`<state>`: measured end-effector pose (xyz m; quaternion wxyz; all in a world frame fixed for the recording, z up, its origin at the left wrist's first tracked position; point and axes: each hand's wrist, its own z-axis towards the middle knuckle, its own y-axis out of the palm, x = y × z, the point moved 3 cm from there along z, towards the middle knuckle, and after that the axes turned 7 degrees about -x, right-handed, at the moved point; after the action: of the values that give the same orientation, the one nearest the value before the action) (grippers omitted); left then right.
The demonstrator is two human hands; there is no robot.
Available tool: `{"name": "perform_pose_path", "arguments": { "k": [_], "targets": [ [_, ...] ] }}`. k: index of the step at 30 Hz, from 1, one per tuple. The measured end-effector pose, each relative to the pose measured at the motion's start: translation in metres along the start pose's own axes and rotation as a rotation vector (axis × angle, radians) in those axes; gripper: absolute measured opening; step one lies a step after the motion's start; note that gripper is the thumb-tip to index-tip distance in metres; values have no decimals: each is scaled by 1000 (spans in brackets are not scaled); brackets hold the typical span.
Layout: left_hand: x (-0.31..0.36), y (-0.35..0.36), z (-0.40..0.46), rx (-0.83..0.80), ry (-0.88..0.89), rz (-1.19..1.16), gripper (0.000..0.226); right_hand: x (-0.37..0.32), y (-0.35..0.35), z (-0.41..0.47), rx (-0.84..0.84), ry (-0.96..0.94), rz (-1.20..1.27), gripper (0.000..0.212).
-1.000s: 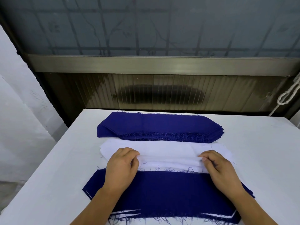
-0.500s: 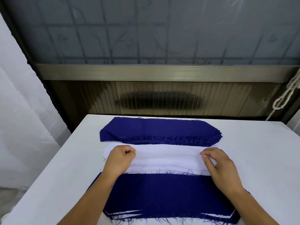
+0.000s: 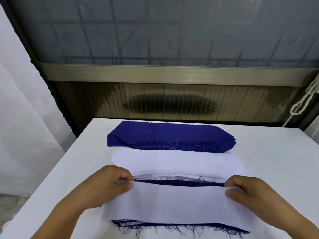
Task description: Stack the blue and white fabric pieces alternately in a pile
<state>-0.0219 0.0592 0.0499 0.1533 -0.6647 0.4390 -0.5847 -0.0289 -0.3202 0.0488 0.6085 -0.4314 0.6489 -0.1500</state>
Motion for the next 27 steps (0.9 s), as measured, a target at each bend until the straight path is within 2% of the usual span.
{"name": "perform_pose_path", "arguments": {
  "k": [2,4,7,9,12,15,20,27],
  "targets": [
    [-1,1,8,63,-34,33,18,-1,2,8,85,17,3,24],
    [1,-3,12,245,8,31,22,-3,1,11,280,-40,-61,21],
    [7,-11,3,545,202,133,13,-4,-2,5,570,-203,-212,15],
    [9,-7,-7,644,323,245,12,2,3,-1,652,-339,-294,17],
    [-3,16,-18,623,499,366,24,21,22,-7,666,-523,-429,38],
    [-24,49,-20,540,594,449,25,42,45,-10,584,-592,-500,45],
    [-37,73,-22,499,586,430,42,51,55,-12,533,-565,-427,45],
    [-34,71,-21,438,555,428,42,48,54,-14,558,-569,-406,37]
  ]
}}
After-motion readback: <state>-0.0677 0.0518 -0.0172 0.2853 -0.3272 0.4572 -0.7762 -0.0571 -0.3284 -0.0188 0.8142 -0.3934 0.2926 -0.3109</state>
